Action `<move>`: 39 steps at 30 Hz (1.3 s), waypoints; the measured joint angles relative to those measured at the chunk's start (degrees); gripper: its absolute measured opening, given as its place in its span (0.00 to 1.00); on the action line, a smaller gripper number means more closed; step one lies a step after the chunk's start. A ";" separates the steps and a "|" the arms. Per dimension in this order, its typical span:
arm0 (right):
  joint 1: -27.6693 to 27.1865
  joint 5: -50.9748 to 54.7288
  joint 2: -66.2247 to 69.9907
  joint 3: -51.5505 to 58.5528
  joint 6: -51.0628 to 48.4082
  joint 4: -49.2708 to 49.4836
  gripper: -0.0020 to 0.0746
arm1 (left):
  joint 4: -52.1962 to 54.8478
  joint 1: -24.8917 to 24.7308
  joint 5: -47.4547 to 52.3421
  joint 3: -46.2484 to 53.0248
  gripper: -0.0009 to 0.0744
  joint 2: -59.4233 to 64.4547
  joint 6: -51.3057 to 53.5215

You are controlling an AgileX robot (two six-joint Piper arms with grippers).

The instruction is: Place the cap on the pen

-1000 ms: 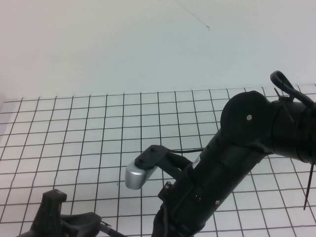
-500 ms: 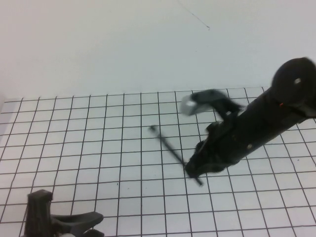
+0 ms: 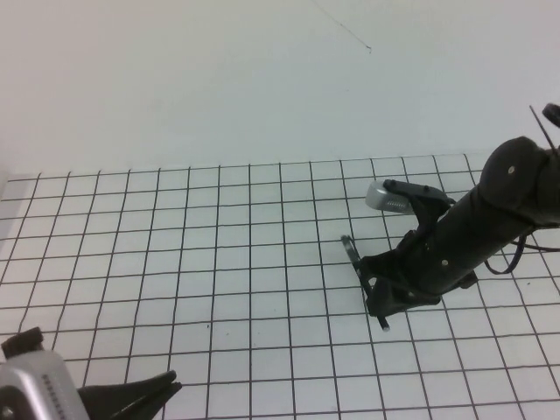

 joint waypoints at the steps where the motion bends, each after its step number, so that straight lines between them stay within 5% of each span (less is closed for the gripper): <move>1: 0.00 -0.15 0.23 0.00 0.23 0.09 0.32 | 0.00 0.00 0.00 0.00 0.01 -0.27 -1.95; 4: 0.00 -1.40 0.32 0.00 0.37 0.09 0.44 | 0.00 0.00 0.85 0.00 0.01 -1.36 -4.86; 9: 0.00 -1.42 -1.64 0.00 0.21 -1.40 0.43 | 0.00 0.00 4.52 0.00 0.01 -2.76 -6.22; 13: 0.00 -1.29 -8.12 0.00 1.05 -7.29 0.31 | 0.86 0.00 4.40 0.00 0.01 -3.48 -16.30; 17: 0.00 -0.03 -19.07 0.00 0.77 -11.42 0.03 | 6.69 0.00 7.45 -1.25 0.01 -4.68 -25.32; 23: 0.11 2.16 -35.43 0.00 0.53 -18.57 0.03 | 15.31 0.00 12.50 -2.34 0.01 -5.17 -38.43; 32: 0.11 3.93 -60.27 10.72 0.76 -22.51 0.03 | 22.78 0.13 13.14 -2.34 0.01 -5.17 -41.67; 39: 0.11 -2.04 -80.92 28.40 4.86 -21.25 0.03 | 21.91 10.51 12.32 -2.24 0.01 -13.51 -42.22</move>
